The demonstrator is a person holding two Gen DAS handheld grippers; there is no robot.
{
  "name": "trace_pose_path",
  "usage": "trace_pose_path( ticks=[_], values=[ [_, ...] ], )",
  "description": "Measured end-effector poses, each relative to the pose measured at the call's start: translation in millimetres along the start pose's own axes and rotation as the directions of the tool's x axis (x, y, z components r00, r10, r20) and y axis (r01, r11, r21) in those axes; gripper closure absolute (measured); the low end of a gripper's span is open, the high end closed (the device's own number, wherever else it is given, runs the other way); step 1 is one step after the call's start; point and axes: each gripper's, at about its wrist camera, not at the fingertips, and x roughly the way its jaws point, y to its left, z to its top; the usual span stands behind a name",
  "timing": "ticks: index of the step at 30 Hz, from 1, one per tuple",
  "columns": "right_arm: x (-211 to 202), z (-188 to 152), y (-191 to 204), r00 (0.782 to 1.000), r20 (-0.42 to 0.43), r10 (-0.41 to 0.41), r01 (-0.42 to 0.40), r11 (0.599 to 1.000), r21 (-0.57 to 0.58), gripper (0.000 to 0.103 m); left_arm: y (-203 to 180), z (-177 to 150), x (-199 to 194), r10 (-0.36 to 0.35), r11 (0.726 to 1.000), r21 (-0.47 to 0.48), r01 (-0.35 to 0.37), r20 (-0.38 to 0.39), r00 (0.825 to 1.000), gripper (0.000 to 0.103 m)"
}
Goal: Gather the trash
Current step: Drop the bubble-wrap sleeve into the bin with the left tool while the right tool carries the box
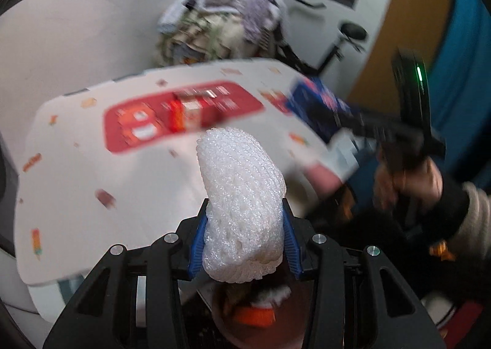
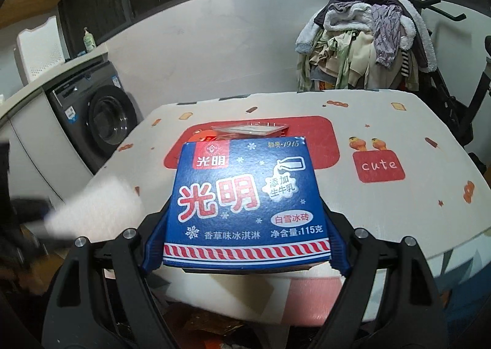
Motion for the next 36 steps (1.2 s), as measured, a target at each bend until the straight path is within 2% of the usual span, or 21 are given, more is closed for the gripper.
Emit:
trace_pose_path(
  ticks=[3,6,7,9,10,13,15,17,18,19,20,24,25,28,31,34,36],
  values=[
    [-15.7,-8.4,2.1,1.000,0.011,0.002,-0.002,1.000,0.005,0.022,-21.3,-23.7,10.1,-0.037,0.997,0.061,0.041,-0.059,0.998,0.061],
    [-25.2,-16.1,0.3,1.000,0.012,0.002,-0.002,1.000,0.021,0.022,-33.1,-42.0,27.3,-0.078,0.992,0.091,0.092,-0.146,0.986,0.060],
    [-28.3,-19.4,-0.6,1.000,0.011,0.003,-0.003,1.000,0.028,0.021,-34.9,-49.4,36.8,-0.115,0.988,0.083,0.133,-0.199,0.973,0.060],
    [-31.5,-23.9,-1.7,1.000,0.008,0.004,-0.004,0.999,0.036,0.022,-36.1,-57.7,49.2,-0.149,0.983,0.063,0.171,-0.258,0.955,0.060],
    [-32.8,-26.7,-2.1,1.000,0.005,0.004,-0.005,0.999,0.039,0.022,-34.7,-64.2,59.5,-0.167,0.981,0.044,0.189,-0.302,0.939,0.060],
    [-35.3,-34.1,-2.2,1.000,-0.006,0.003,-0.003,0.999,0.040,0.022,-33.2,-79.0,81.4,-0.165,0.983,0.019,0.185,-0.372,0.914,0.060],
    [-34.7,-40.3,-2.6,1.000,-0.017,0.000,0.001,0.999,0.042,0.022,-33.0,-83.9,92.3,-0.161,0.983,0.017,0.182,-0.394,0.905,0.059],
    [-33.0,-46.0,-3.3,1.000,-0.027,0.000,0.002,0.999,0.050,0.021,-35.8,-88.1,103.2,-0.161,0.982,0.021,0.186,-0.407,0.899,0.052],
    [-31.6,-48.6,-3.8,0.999,-0.033,-0.001,0.003,0.998,0.055,0.022,-37.4,-88.8,106.1,-0.154,0.983,0.025,0.179,-0.404,0.902,0.040],
    [-30.2,-53.0,-4.0,0.999,-0.042,-0.001,0.003,0.998,0.060,0.021,-37.1,-87.4,106.8,-0.152,0.984,0.023,0.175,-0.394,0.907,0.029],
    [-29.1,-56.0,-3.5,0.999,-0.047,0.000,0.003,0.998,0.061,0.021,-35.6,-86.6,105.5,-0.151,0.985,0.019,0.171,-0.379,0.913,0.024],
    [-20.5,-77.4,3.9,0.996,-0.094,-0.001,0.005,0.999,0.042,0.022,-20.0,-77.8,79.5,-0.120,0.993,-0.034,0.115,-0.241,0.963,0.017],
    [-17.7,-82.5,6.4,0.994,-0.108,0.002,0.002,0.999,0.037,0.022,-14.2,-75.4,66.2,-0.092,0.995,-0.047,0.085,-0.177,0.980,0.014],
    [-8.4,-98.6,16.4,0.988,-0.153,0.012,-0.010,1.000,0.011,0.021,-4.7,-72.8,39.4,0.013,0.998,-0.055,-0.016,-0.059,0.998,0.009],
    [-1.3,-112.1,32.7,0.982,-0.190,0.026,-0.034,0.999,-0.036,0.021,0.6,-75.6,15.6,0.140,0.989,-0.047,-0.138,0.029,0.990,0.007],
    [3.5,-121.7,44.5,0.976,-0.216,0.039,-0.054,0.996,-0.065,0.021,0.6,-84.4,-5.2,0.252,0.968,-0.033,-0.250,0.115,0.961,0.006],
    [8.3,-129.9,52.9,0.969,-0.243,0.039,-0.064,0.994,-0.094,0.021,-3.0,-87.4,-8.5,0.290,0.957,-0.028,-0.289,0.145,0.946,0.006]
  ],
)
